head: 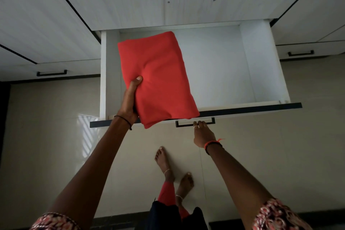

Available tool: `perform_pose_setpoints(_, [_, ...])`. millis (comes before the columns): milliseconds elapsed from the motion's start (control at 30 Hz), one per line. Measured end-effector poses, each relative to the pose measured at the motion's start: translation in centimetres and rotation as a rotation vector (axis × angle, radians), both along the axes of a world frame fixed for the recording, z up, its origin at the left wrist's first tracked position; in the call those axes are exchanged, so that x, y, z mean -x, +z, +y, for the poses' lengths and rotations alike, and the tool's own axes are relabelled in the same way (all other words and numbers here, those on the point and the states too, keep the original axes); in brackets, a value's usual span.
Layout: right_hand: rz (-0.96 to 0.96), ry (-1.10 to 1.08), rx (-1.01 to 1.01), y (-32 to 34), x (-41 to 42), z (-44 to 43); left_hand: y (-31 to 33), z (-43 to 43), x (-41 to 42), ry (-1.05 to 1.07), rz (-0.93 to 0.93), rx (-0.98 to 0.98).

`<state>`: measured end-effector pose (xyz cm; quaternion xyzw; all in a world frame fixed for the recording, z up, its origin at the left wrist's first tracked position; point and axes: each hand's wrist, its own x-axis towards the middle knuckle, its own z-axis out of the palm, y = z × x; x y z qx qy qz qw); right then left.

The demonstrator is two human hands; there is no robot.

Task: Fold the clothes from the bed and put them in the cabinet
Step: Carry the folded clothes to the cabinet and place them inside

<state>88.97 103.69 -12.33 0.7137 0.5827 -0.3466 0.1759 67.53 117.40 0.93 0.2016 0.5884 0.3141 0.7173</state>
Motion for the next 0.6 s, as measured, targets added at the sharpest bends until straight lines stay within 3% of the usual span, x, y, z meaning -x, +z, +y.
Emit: perform_pose_setpoints(600, [-0.002,0.03,0.023,0.9,1.0,-8.2,0.4,-4.6,-0.3,0.006,-0.058,-0.078])
